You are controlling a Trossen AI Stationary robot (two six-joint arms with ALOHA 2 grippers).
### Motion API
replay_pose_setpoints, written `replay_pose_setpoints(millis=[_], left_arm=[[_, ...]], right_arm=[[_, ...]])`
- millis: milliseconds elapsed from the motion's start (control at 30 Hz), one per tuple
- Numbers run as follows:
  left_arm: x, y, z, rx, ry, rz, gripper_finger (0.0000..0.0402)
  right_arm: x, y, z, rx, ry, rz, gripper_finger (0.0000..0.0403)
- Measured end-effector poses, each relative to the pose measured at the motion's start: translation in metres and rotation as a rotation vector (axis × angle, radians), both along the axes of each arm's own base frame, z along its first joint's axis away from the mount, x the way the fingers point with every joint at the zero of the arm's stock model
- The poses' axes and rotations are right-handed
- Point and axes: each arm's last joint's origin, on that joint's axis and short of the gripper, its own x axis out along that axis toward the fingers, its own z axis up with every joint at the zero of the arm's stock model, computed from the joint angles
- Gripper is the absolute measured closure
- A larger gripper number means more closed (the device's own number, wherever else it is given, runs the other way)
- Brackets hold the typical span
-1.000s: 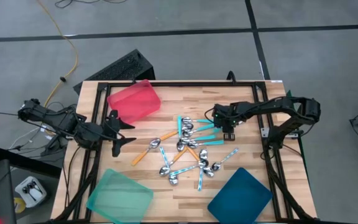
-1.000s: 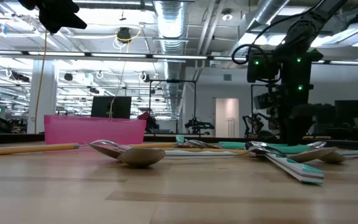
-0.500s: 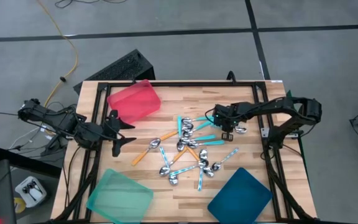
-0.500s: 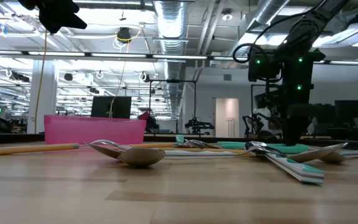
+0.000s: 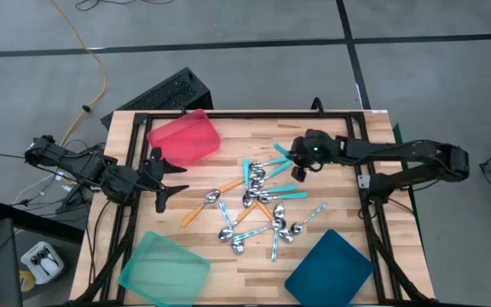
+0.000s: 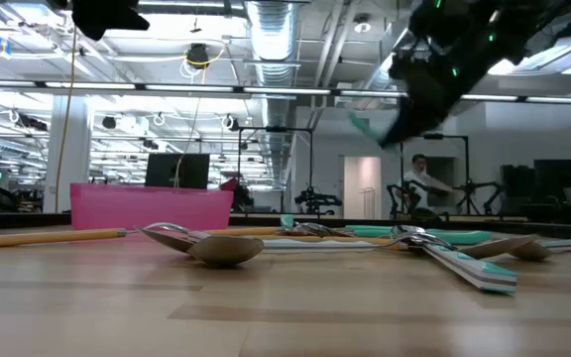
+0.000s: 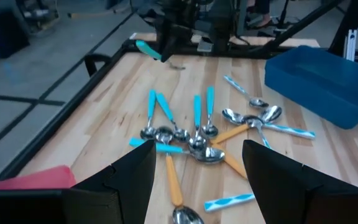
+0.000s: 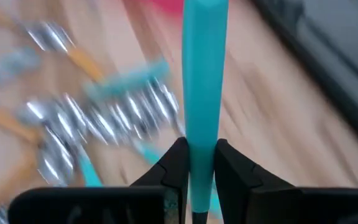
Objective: Sort silverware by color (type)
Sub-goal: Put the blue spoon into the light blue bin
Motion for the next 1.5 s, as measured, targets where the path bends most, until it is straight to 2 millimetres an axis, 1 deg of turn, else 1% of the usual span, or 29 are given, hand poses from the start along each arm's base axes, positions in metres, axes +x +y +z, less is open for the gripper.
replay_pose_setpoints(millis=[133, 267, 400, 567, 733, 933, 1067, 1167, 1300, 1500], left_arm=[[0.001, 0.0, 0.001, 0.013, -0.011, -0.005, 0.0175], [0.001, 0.0, 0.001, 0.013, -0.011, -0.005, 0.0175], [0.001, 0.0, 0.001, 0.013, -0.011, -0.005, 0.0175], [0.001, 0.0, 0.001, 0.001, -0.014, 0.0, 0.0175], [0.001, 0.0, 0.001, -0.021, -0.016, -0.003, 0.0175], [-0.001, 0.0, 0.002, 0.007, -0.015, -0.014, 0.0175], [-0.005, 0.002, 0.005, 0.0, -0.038, 0.0, 0.0175], [-0.009, 0.004, 0.01, -0.016, -0.064, 0.002, 0.0175], [-0.016, 0.007, 0.018, -0.022, -0.099, 0.007, 0.0175], [-0.025, 0.011, 0.029, -0.037, -0.154, 0.029, 0.0175]], right_arm=[[0.01, 0.014, 0.021, -0.045, -0.215, 0.066, 0.0322], [0.027, 0.03, 0.031, -0.061, -0.392, 0.127, 0.0322], [0.048, 0.047, 0.03, -0.069, -0.531, 0.197, 0.0322], [0.075, 0.069, 0.015, -0.062, -0.668, 0.265, 0.0322], [0.111, 0.093, 0.003, -0.034, -0.684, 0.327, 0.0322], [0.157, 0.122, 0.0, -0.023, -0.69, 0.431, 0.0321], [0.183, 0.14, -0.002, -0.017, -0.709, 0.505, 0.0321], [0.2, 0.15, -0.005, -0.001, -0.72, 0.562, 0.0321], [0.22, 0.157, -0.007, 0.014, -0.726, 0.61, 0.0321], [0.249, 0.173, 0.0, 0.039, -0.774, 0.711, 0.032]])
